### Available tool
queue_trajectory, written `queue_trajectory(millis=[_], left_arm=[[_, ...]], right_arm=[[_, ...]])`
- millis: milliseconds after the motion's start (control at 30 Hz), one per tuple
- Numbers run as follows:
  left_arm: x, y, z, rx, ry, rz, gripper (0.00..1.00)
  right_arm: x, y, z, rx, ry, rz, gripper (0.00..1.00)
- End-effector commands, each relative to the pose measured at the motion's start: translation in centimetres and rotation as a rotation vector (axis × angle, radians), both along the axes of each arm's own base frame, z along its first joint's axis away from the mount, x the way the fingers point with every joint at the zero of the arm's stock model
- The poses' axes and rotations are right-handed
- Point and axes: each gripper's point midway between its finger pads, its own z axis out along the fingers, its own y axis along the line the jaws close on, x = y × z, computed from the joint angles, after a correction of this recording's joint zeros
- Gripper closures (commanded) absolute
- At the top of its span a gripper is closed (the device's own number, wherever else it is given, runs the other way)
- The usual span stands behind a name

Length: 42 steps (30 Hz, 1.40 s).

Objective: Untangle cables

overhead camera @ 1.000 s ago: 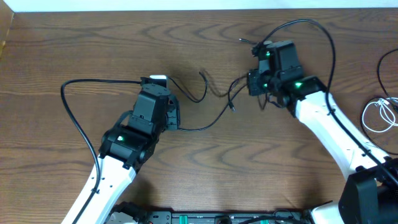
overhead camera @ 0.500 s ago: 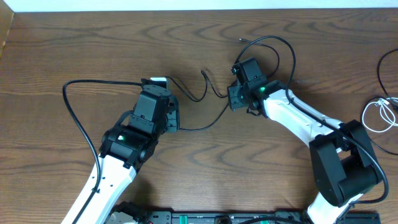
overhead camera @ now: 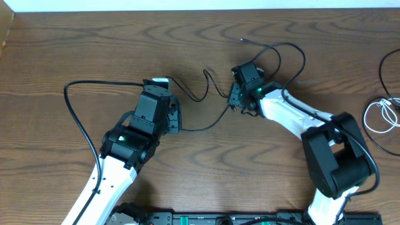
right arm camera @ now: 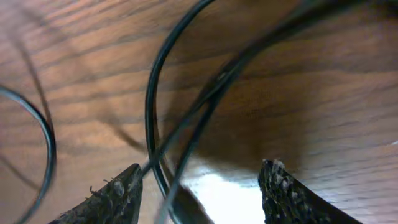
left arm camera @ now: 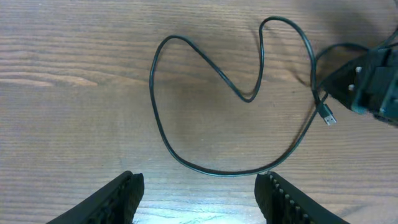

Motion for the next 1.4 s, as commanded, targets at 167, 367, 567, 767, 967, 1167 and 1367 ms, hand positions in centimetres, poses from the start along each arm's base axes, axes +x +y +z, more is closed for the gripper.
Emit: queue_trajectory(millis=[167,367,567,767,967,1167,1367], left_arm=[[0.1,-0.1,0.2,-0.016,0.004,0.0,0.37],[0.1,-0.1,0.2,-0.016,0.004,0.0,0.37],[0.1,-0.1,0.2,-0.016,0.004,0.0,0.37],[0.1,-0.1,0.2,-0.016,0.004,0.0,0.37],[0.1,-0.1,0.2,-0.016,0.004,0.0,0.37],[0.1,-0.1,0.2,-0.016,0.004,0.0,0.37],[0.1,-0.1,0.2,-0.016,0.003,0.0,0.37]], right_arm=[[0.8,0.7,-0.9,0.09,-0.005,-0.217,0.41],[1.1,0.9,-1.6,0.092,-0.008,-0.215,0.41],[0.4,1.0,-2.9,0.072,0.022,-0.208,0.47],[0.1,1.9,-2.9,0.046,0.009,-0.12,0.72],[-0.4,2.4,-3.0,0.015,0.014,0.002,0.91],[-0.4,2.0,-2.3,-0.043,-0.01,0.124,0.99],[-0.3,1.0,2.1,-0.103,-0.083,0.317,0.99]])
